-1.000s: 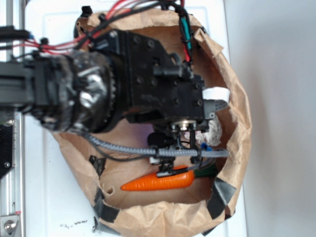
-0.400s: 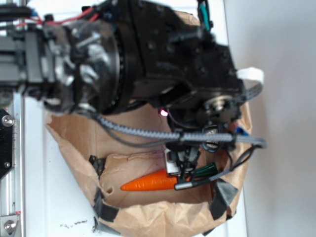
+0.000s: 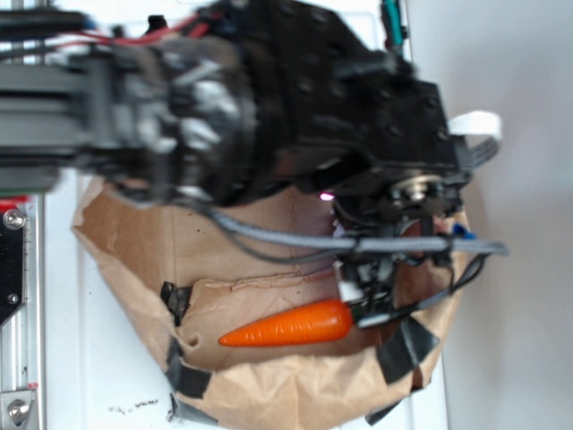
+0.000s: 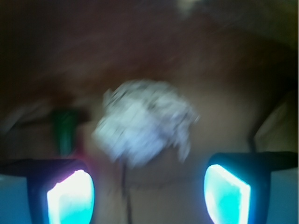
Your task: Grab the white paper.
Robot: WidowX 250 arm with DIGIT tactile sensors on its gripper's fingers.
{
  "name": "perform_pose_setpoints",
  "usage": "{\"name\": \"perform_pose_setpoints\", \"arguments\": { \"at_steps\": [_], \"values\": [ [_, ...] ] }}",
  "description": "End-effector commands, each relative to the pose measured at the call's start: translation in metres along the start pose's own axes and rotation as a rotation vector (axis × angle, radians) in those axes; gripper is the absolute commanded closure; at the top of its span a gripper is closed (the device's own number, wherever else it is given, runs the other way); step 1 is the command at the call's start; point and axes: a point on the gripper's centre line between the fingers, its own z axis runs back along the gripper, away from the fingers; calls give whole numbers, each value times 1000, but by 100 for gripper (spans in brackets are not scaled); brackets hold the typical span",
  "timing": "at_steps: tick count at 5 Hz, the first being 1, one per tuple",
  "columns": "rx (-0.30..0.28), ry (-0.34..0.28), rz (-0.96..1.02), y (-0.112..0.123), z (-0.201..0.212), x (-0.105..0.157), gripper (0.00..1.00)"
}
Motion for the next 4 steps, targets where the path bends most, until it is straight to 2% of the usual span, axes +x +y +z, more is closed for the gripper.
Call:
{"name": "perform_pose_setpoints", "arguments": {
  "at_steps": [1,2,3,4],
  "values": [
    [84,-60,5,-7,-5,16,0],
    [153,-48,-7,-5,-22,13,0],
    [189,-35,-15,-4,-29,12,0],
    [198,-25,-17,-3,-31,12,0]
  ]
}}
